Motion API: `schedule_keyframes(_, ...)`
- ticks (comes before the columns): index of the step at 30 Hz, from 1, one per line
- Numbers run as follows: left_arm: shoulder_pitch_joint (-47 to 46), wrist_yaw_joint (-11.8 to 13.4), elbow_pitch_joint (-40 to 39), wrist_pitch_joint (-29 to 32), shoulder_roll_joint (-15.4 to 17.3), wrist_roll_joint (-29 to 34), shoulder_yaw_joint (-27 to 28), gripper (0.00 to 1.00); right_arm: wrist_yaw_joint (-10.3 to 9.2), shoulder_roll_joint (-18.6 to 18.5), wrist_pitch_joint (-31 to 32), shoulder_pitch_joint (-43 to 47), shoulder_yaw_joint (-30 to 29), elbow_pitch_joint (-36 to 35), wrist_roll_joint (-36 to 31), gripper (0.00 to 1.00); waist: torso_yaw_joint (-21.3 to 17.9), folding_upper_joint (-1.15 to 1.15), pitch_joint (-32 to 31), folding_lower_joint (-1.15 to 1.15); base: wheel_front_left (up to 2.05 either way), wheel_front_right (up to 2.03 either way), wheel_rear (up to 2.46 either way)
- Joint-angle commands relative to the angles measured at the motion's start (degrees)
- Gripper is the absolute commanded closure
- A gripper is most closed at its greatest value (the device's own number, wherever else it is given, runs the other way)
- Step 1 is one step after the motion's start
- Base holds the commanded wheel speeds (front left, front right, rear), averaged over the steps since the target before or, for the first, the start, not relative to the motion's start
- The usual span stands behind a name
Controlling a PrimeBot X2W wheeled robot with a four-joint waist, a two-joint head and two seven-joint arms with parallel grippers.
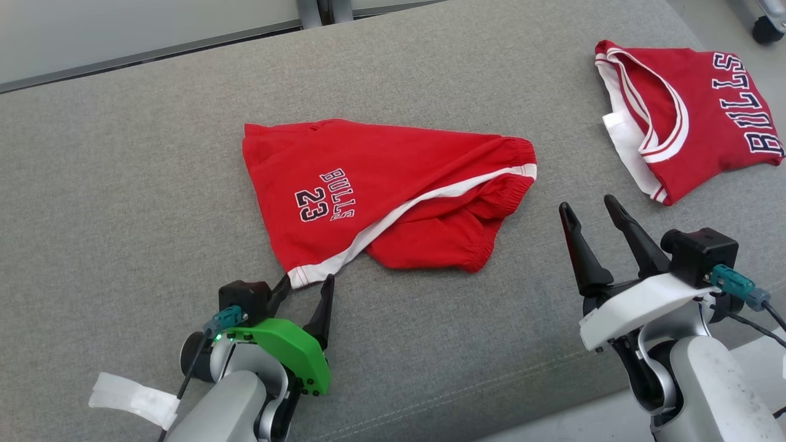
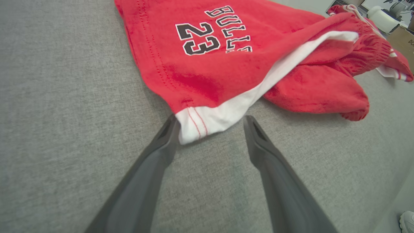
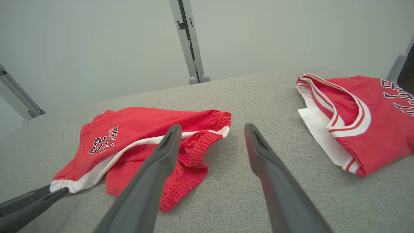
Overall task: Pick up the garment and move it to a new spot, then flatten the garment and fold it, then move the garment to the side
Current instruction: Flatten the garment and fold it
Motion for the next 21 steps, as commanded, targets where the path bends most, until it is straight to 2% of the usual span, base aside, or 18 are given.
schedule_keyframes(1,0.15,0.04,-0.14,-0.28,0.01,0.20,-0.19,0.00,0.00,0.22,-0.31,-0.03,-0.03,0.17,0.03,0.00,0.12,0.00,-0.03,0.00,0.00,0.00,0.00)
schedule_keyframes(12,-3.03,-0.72,4.30,-1.26,-1.01,0.51,-0.20,0.00,0.00,-0.73,0.12,-1.75,0.62,0.26,0.73,0.00,-1.65,0.00,0.79,0.00,0.00,0.00,0.00)
schedule_keyframes(13,-3.21,-0.89,4.60,-1.46,-1.11,0.54,-0.11,0.10,0.00,-0.81,0.10,-1.73,0.48,0.26,0.74,0.00,-1.78,0.00,0.83,0.00,0.00,0.00,0.00)
schedule_keyframes(16,-3.79,-1.26,5.23,-2.08,-1.34,0.66,0.21,0.70,0.00,-0.88,0.02,-1.45,0.30,0.27,0.73,0.00,-2.00,0.00,0.90,0.00,0.00,0.00,0.00)
schedule_keyframes(17,-3.85,-1.35,5.38,-2.33,-1.33,0.79,0.30,0.95,0.00,-0.91,0.00,-1.36,0.23,0.28,0.74,0.00,-2.00,0.00,0.90,0.00,0.00,0.00,0.00)
schedule_keyframes(18,-3.89,-1.45,5.38,-2.46,-1.27,0.90,0.44,1.00,0.00,-0.94,-0.03,-1.25,0.09,0.28,0.75,0.00,-1.93,0.00,0.90,0.00,0.00,0.00,0.00)
schedule_keyframes(21,-3.88,-1.48,4.96,-2.83,-1.16,1.23,0.80,1.00,0.00,-0.99,0.03,-1.09,-0.33,0.32,0.84,0.00,-1.60,0.00,0.87,0.00,0.00,0.00,0.00)
